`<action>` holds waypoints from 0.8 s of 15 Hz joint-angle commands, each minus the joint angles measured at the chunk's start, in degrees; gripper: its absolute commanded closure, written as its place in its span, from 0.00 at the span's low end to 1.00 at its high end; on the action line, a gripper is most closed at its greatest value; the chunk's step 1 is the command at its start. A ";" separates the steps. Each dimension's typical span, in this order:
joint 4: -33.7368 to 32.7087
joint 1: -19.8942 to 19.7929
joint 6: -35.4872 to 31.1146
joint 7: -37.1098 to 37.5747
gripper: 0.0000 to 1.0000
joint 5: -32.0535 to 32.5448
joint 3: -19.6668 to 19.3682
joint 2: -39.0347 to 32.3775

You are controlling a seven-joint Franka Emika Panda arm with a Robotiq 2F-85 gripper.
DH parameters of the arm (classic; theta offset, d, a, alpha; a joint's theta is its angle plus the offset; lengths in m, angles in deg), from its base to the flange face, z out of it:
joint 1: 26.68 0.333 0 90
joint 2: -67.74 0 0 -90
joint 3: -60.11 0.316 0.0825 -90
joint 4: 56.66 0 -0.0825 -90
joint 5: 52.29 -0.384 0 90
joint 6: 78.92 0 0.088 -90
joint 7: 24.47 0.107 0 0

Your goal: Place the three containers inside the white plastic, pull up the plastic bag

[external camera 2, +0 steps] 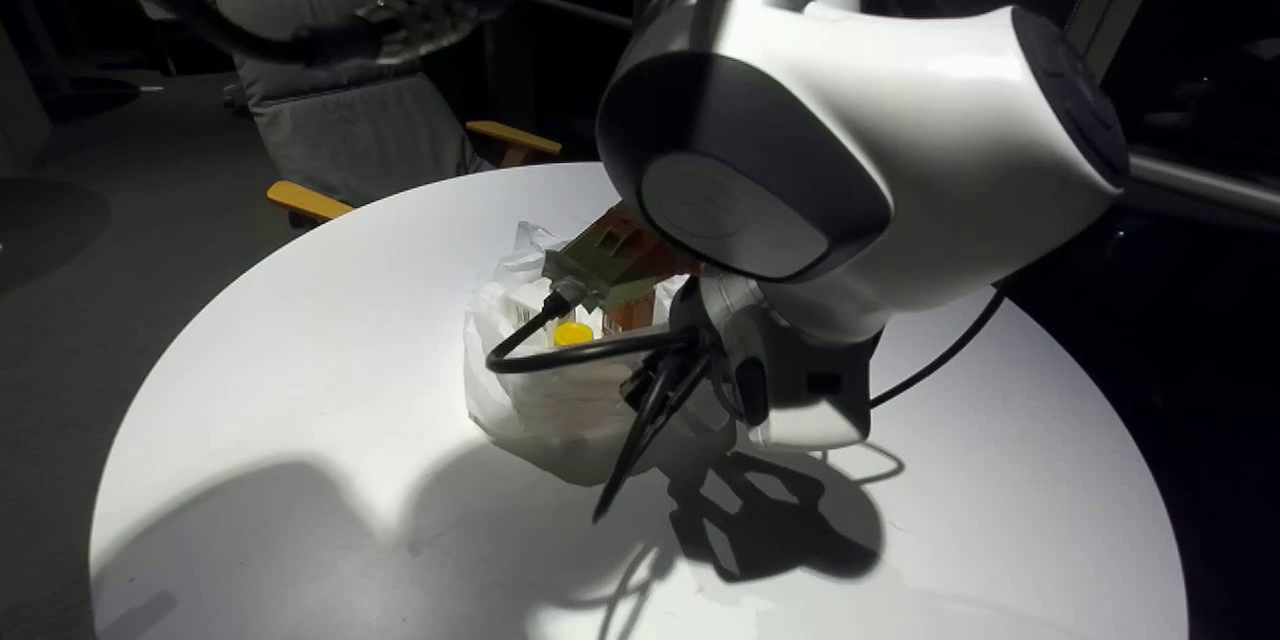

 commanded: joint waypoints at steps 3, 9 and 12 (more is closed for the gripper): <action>-0.78 -0.51 1.25 -2.39 1.00 -4.90 -1.36 0.98; 0.36 -1.85 8.44 -4.76 1.00 -6.32 -2.15 4.86; 1.63 -2.28 12.25 -6.29 1.00 -6.49 -2.88 9.61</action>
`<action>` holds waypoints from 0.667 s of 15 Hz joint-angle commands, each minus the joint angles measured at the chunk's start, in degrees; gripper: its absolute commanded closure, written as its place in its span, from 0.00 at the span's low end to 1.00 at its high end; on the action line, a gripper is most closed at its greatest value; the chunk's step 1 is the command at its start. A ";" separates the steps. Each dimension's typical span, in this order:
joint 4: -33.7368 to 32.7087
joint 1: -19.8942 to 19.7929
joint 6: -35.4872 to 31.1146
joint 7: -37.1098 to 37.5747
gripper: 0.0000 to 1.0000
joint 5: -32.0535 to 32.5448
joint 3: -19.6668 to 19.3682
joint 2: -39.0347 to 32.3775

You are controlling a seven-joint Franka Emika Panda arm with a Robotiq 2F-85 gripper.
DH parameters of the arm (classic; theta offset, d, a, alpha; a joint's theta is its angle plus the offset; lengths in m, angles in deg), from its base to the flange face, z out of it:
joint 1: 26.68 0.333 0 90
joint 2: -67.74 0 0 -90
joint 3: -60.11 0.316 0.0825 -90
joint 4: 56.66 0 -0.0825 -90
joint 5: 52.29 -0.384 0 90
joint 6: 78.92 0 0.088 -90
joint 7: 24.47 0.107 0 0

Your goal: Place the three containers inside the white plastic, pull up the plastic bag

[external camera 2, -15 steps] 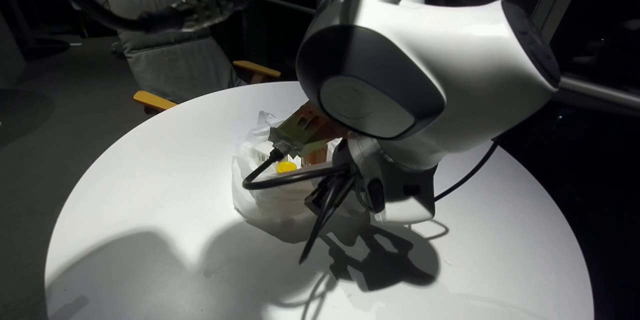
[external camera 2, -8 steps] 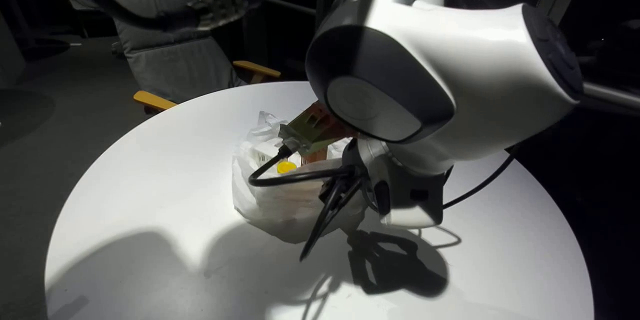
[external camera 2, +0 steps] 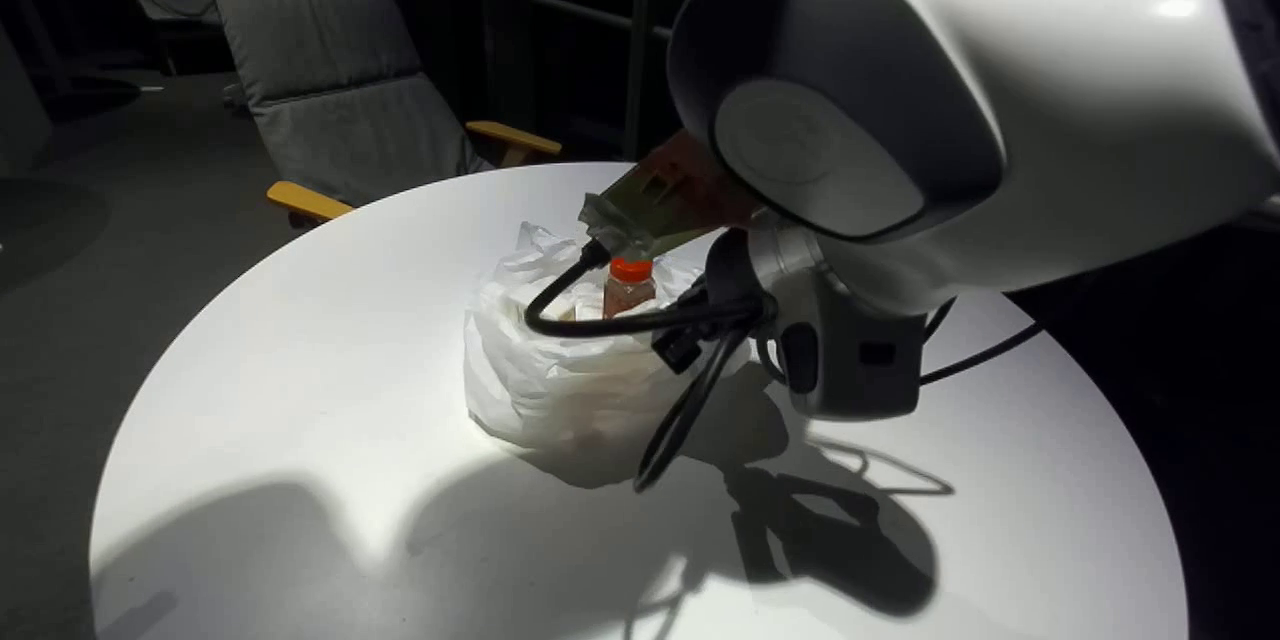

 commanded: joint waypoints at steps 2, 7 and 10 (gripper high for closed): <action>2.82 -0.88 6.85 -3.53 1.00 -2.07 -1.48 9.39; 3.16 -0.57 15.66 -3.39 1.00 -1.33 -2.86 16.37; 3.30 0.36 19.37 -3.03 1.00 -0.86 -2.71 19.35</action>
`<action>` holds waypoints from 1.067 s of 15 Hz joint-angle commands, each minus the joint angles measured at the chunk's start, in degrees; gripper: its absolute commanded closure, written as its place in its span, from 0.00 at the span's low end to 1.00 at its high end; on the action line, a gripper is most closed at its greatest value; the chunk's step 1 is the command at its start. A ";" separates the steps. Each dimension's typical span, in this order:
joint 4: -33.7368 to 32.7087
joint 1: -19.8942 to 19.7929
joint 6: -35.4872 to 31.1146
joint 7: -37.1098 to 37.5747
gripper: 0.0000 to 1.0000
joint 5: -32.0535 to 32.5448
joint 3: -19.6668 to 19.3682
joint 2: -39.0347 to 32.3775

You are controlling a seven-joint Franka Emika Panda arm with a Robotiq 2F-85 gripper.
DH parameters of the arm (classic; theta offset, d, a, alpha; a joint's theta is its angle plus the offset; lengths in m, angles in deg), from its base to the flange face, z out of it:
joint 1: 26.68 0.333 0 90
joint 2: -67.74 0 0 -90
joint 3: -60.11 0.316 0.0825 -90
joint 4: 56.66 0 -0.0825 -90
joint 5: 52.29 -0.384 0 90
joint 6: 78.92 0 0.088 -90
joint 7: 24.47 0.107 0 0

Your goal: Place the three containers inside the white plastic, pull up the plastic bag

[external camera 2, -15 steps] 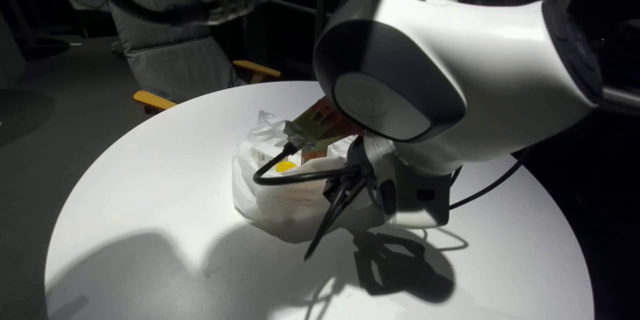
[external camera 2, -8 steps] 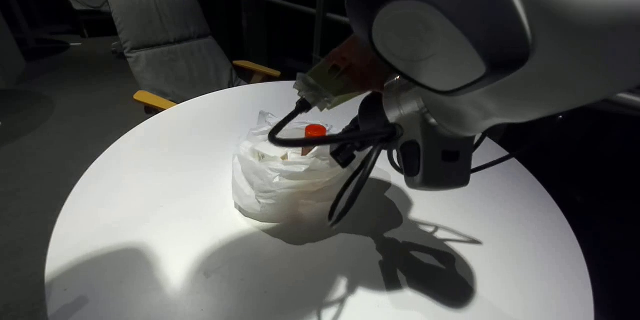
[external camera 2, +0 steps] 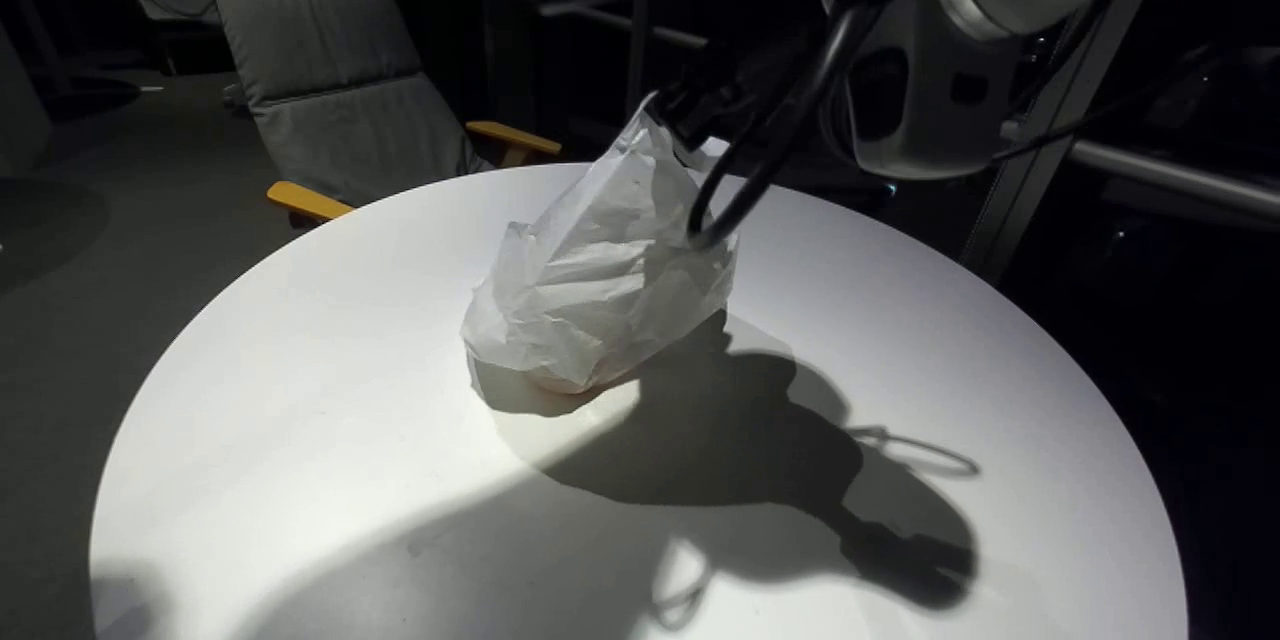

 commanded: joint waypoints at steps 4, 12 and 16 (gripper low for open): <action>2.04 2.61 5.47 -0.76 1.00 -0.17 0.36 7.71; 5.32 8.61 -17.23 1.77 0.53 13.70 3.28 12.05; 8.55 11.50 -31.04 7.03 0.21 24.03 6.50 14.97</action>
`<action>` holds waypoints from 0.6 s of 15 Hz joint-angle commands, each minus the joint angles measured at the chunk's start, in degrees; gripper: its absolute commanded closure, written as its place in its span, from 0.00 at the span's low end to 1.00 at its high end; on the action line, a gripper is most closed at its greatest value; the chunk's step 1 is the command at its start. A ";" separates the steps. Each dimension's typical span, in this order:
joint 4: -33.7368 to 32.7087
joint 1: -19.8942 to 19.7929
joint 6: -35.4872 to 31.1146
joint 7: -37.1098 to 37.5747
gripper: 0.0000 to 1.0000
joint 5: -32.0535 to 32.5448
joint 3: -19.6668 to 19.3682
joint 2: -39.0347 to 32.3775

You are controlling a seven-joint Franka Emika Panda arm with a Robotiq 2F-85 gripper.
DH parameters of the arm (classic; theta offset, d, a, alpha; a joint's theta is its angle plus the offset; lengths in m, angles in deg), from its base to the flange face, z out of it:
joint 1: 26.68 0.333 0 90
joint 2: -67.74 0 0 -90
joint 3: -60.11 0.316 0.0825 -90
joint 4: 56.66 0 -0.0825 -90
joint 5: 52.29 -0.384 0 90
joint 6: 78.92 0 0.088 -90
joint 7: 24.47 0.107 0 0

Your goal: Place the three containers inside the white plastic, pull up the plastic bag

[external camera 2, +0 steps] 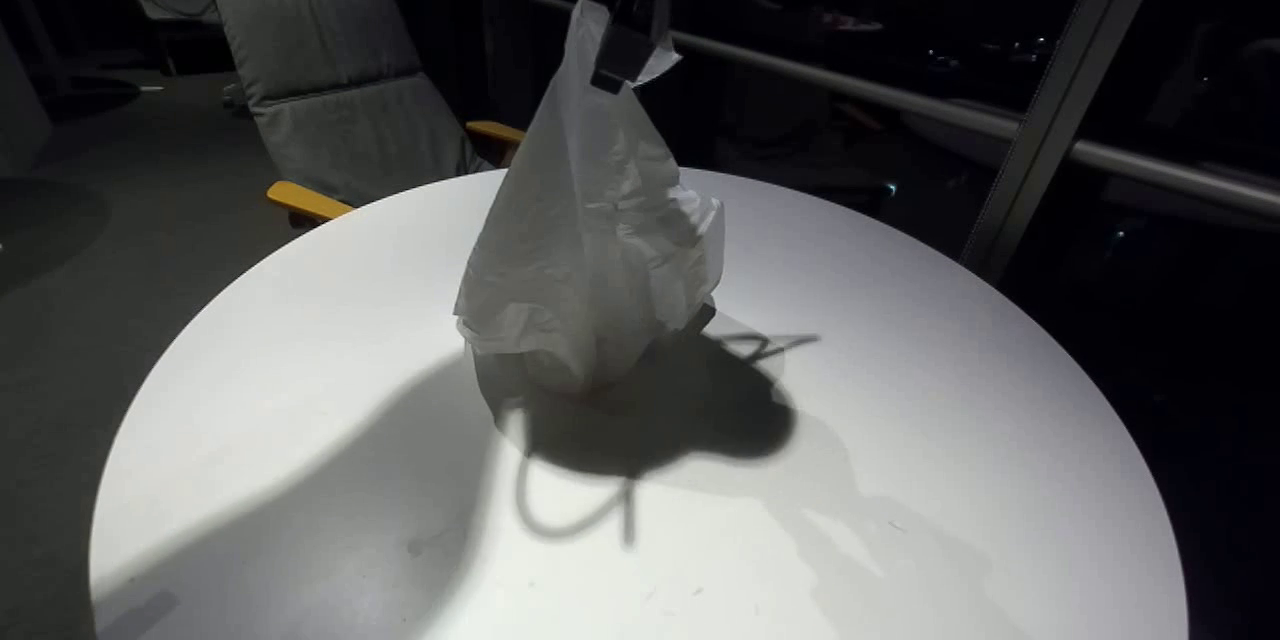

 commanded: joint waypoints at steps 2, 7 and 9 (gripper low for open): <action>6.10 3.55 -15.40 9.96 0.08 13.91 4.41 6.51; 12.11 -5.82 -21.24 25.56 0.00 39.22 17.37 12.25; 10.77 -12.21 -12.81 31.72 0.00 49.25 25.49 16.38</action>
